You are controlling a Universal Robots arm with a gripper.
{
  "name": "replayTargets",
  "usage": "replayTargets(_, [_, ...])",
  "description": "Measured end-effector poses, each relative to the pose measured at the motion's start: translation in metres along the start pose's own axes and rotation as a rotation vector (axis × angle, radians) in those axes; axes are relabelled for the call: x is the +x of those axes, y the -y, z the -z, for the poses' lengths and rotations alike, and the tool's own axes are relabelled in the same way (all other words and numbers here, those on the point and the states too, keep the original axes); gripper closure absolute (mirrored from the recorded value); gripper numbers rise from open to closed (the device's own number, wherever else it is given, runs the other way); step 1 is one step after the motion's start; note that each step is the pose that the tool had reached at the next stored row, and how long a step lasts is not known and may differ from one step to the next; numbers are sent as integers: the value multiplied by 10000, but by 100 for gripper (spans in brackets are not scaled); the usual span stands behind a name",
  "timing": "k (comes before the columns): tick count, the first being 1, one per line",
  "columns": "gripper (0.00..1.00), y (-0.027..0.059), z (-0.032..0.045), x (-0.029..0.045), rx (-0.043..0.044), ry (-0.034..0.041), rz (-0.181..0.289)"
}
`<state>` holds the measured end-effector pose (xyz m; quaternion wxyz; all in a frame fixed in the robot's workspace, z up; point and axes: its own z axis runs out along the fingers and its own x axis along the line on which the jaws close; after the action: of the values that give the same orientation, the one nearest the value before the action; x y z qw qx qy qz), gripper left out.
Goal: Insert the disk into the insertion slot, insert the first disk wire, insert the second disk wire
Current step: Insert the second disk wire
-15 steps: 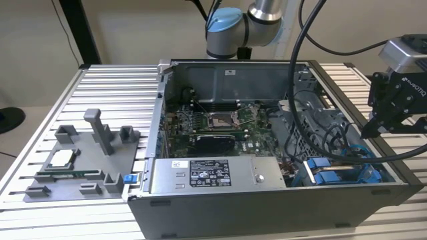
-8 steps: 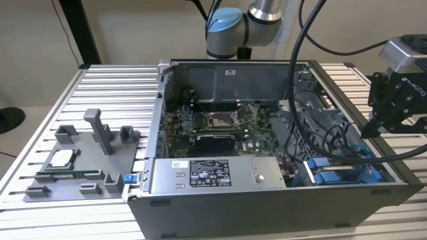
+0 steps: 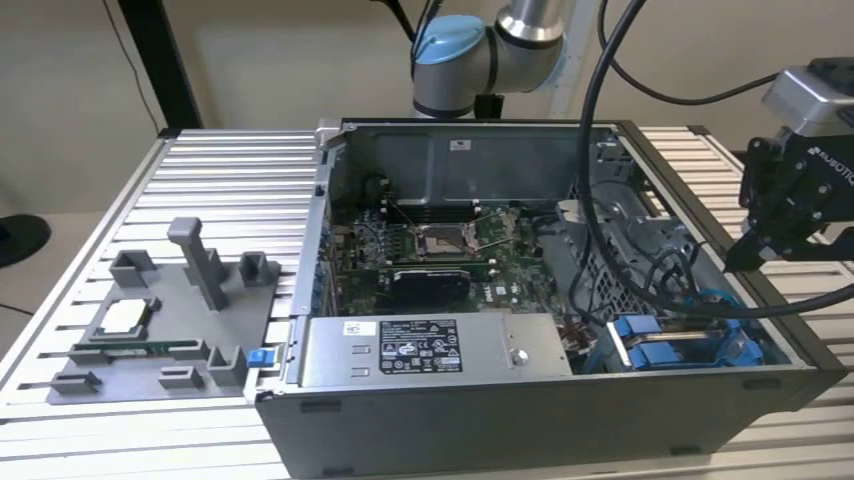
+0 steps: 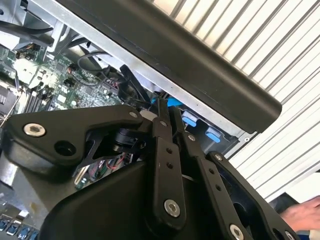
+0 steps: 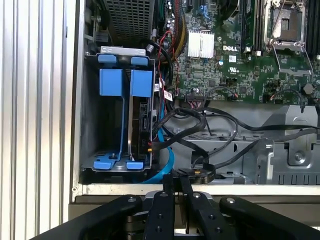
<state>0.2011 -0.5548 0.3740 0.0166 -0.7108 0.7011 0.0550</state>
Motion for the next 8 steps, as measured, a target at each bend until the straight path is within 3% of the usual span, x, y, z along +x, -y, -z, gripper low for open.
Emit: replayTargets(8, [100, -39, 171, -18, 3, -1, 1])
